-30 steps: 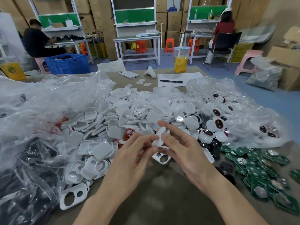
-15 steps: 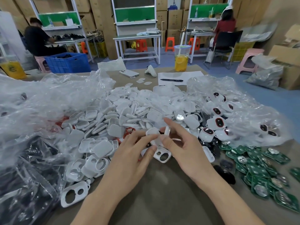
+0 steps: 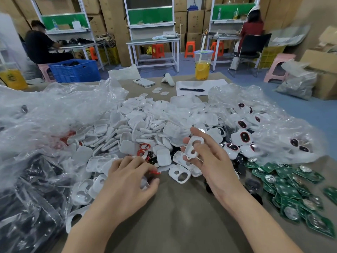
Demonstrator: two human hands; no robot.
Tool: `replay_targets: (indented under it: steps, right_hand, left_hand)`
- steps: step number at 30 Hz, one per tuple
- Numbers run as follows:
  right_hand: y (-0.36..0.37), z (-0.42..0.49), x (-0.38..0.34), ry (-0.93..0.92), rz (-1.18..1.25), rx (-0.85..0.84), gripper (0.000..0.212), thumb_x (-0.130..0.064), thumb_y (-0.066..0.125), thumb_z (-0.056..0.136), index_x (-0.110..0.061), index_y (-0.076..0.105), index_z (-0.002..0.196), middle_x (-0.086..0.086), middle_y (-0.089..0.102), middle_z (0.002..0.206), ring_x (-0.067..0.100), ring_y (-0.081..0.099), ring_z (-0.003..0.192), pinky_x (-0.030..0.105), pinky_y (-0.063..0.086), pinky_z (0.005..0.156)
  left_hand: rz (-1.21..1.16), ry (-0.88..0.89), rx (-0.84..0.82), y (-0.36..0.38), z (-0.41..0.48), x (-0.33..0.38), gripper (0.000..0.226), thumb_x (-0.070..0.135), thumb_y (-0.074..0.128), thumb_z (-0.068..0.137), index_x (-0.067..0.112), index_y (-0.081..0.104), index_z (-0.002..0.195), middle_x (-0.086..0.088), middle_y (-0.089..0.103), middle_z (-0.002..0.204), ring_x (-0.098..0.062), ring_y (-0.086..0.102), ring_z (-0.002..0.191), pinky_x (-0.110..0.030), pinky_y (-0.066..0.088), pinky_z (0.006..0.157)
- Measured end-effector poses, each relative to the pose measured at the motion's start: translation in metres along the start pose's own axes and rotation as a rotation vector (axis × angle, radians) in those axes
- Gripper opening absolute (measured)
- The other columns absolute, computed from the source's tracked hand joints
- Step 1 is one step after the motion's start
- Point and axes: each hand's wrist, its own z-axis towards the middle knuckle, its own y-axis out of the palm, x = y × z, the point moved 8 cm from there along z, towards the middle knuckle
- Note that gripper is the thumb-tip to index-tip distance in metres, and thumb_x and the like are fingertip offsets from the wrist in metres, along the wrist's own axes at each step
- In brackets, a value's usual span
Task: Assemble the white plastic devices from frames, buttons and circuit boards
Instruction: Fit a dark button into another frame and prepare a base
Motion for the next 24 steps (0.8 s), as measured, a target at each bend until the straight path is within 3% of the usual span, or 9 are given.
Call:
replay_targets:
  steps: [2, 6, 11, 16, 20, 24]
  right_hand:
    - [0.001, 0.001, 0.000, -0.007, -0.025, -0.025, 0.041, -0.006, 0.051, 0.099, -0.036, 0.067, 0.121, -0.001, 0.074, 0.111, 0.018, 0.071, 0.103, 0.031, 0.057, 0.089]
    - [0.006, 0.000, -0.003, -0.058, -0.084, -0.074, 0.046, -0.002, 0.055, 0.096, -0.041, 0.067, 0.117, -0.002, 0.075, 0.108, 0.018, 0.069, 0.105, 0.019, 0.054, 0.079]
    - [0.011, -0.003, 0.001, -0.043, -0.113, -0.135, 0.047, -0.003, 0.055, 0.092, -0.044, 0.069, 0.109, -0.004, 0.076, 0.102, 0.013, 0.071, 0.101, 0.018, 0.054, 0.078]
    - [0.026, -0.009, 0.011, 0.057, -0.032, -0.230, 0.026, -0.015, 0.055, 0.084, -0.031, 0.070, 0.098, 0.001, 0.068, 0.081, 0.016, 0.063, 0.071, 0.026, 0.053, 0.068]
    - [0.037, -0.015, 0.011, 0.064, -0.116, -0.305, 0.012, -0.042, 0.066, 0.083, -0.036, 0.068, 0.094, -0.001, 0.069, 0.075, 0.014, 0.060, 0.065, 0.022, 0.049, 0.066]
    - [0.036, -0.017, 0.006, 0.037, -0.107, -0.303, 0.006, -0.030, 0.069, 0.091, -0.031, 0.069, 0.096, -0.001, 0.068, 0.076, 0.013, 0.065, 0.068, 0.019, 0.052, 0.068]
  left_hand:
    - [-0.006, 0.001, -0.013, 0.000, 0.001, 0.000, 0.024, 0.057, 0.052, 0.095, 0.043, 0.063, 0.111, 0.027, 0.055, 0.110, 0.000, 0.040, 0.115, -0.024, 0.022, 0.104]
    - [-0.104, 0.007, 0.081, -0.008, 0.003, 0.002, 0.018, 0.050, 0.051, 0.096, 0.041, 0.066, 0.098, 0.027, 0.061, 0.096, 0.001, 0.047, 0.104, -0.024, 0.030, 0.096]
    - [-0.679, -0.203, 0.227, -0.016, 0.000, -0.006, 0.016, 0.052, 0.056, 0.088, 0.049, 0.071, 0.088, 0.028, 0.071, 0.089, 0.007, 0.061, 0.095, -0.001, 0.038, 0.077]
    - [-0.843, -0.171, 0.165, -0.010, 0.002, 0.006, 0.017, 0.053, 0.061, 0.083, 0.045, 0.074, 0.088, 0.014, 0.076, 0.089, -0.006, 0.069, 0.089, -0.017, 0.048, 0.080]
    - [-0.891, -0.136, 0.154, -0.012, 0.003, 0.013, 0.014, 0.047, 0.065, 0.081, 0.041, 0.076, 0.087, 0.012, 0.077, 0.089, -0.008, 0.068, 0.086, -0.013, 0.047, 0.079]
    - [-0.937, -0.166, 0.162, -0.012, 0.003, 0.013, 0.011, 0.042, 0.069, 0.080, 0.035, 0.076, 0.084, 0.012, 0.077, 0.088, -0.006, 0.066, 0.084, -0.013, 0.046, 0.077]
